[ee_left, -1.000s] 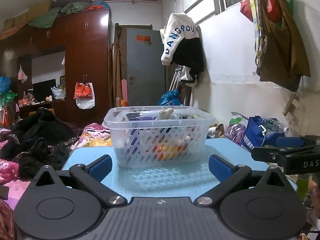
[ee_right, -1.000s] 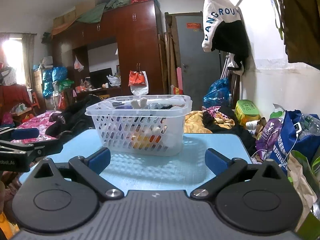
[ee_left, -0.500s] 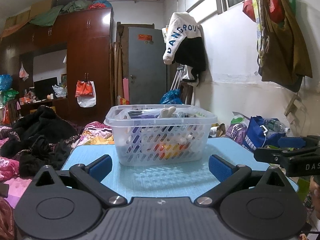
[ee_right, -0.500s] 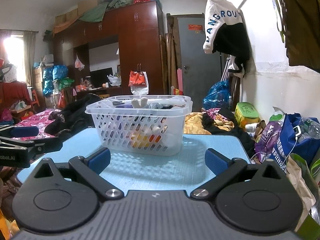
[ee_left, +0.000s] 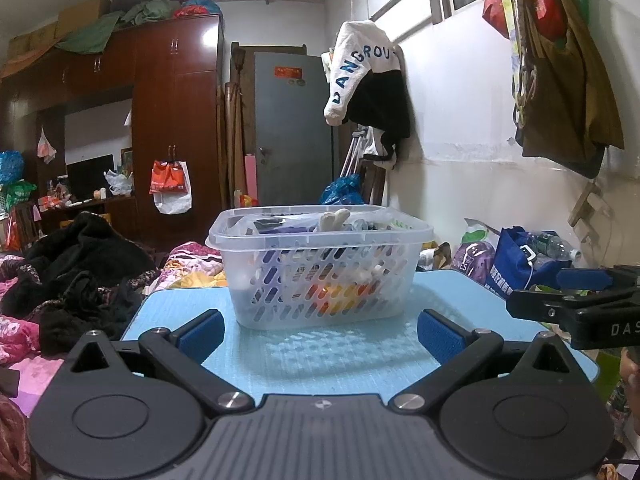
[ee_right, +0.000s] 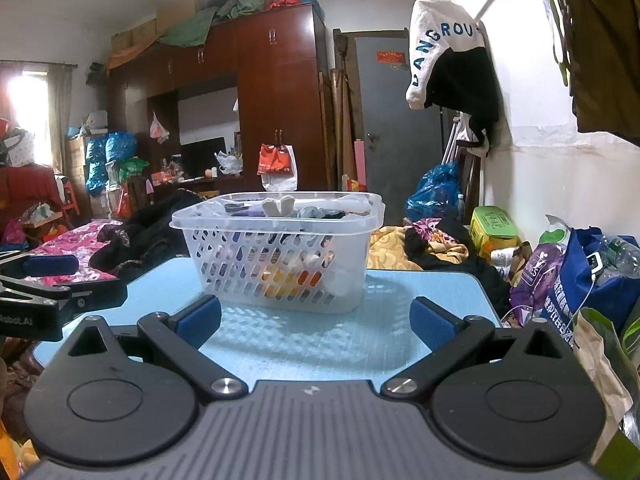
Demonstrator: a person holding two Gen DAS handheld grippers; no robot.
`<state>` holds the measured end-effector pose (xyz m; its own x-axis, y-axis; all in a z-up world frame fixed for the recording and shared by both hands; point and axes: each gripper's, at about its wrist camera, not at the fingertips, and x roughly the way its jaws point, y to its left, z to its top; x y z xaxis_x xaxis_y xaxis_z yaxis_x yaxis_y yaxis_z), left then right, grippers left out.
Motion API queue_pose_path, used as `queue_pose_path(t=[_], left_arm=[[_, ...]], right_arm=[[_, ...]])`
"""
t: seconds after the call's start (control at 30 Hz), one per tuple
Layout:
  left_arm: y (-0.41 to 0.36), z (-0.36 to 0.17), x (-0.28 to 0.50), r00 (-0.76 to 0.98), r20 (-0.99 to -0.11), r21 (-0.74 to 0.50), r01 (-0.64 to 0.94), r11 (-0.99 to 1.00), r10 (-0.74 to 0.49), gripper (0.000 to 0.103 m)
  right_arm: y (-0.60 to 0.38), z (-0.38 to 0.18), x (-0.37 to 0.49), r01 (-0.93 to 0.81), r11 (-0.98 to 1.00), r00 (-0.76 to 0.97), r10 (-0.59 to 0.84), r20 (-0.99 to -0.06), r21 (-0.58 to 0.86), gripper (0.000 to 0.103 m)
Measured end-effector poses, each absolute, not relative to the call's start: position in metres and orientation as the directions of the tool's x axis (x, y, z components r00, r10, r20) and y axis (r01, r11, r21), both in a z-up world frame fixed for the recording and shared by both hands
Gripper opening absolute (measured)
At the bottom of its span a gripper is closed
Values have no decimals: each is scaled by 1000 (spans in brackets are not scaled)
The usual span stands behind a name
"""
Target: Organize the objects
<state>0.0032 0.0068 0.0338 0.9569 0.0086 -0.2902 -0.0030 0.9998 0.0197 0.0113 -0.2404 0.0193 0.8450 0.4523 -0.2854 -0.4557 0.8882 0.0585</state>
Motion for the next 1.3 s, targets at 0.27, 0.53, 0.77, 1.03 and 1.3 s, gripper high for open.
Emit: queue_pose_path(t=[0.27, 0.53, 0.77, 1.03, 1.3], left_arm=[[7, 32, 5, 955, -296, 15, -4, 1000, 9, 103], [9, 32, 6, 957, -291, -5, -4, 1000, 2, 103], [9, 31, 9, 954, -300, 2, -2, 1000, 3, 103], [7, 30, 10, 953, -303, 8, 3, 1000, -1, 103], [3, 30, 6, 961, -277, 25, 9, 1000, -1, 103]], right_arm=[[-242, 19, 12, -453, 889, 848, 452, -277, 65, 103], [-243, 17, 16, -454, 889, 845, 452, -285, 65, 103], [-242, 16, 16, -457, 887, 843, 454, -288, 63, 103], [-241, 15, 17, -459, 887, 841, 455, -294, 60, 103], [-241, 13, 17, -457, 887, 840, 454, -297, 64, 103]])
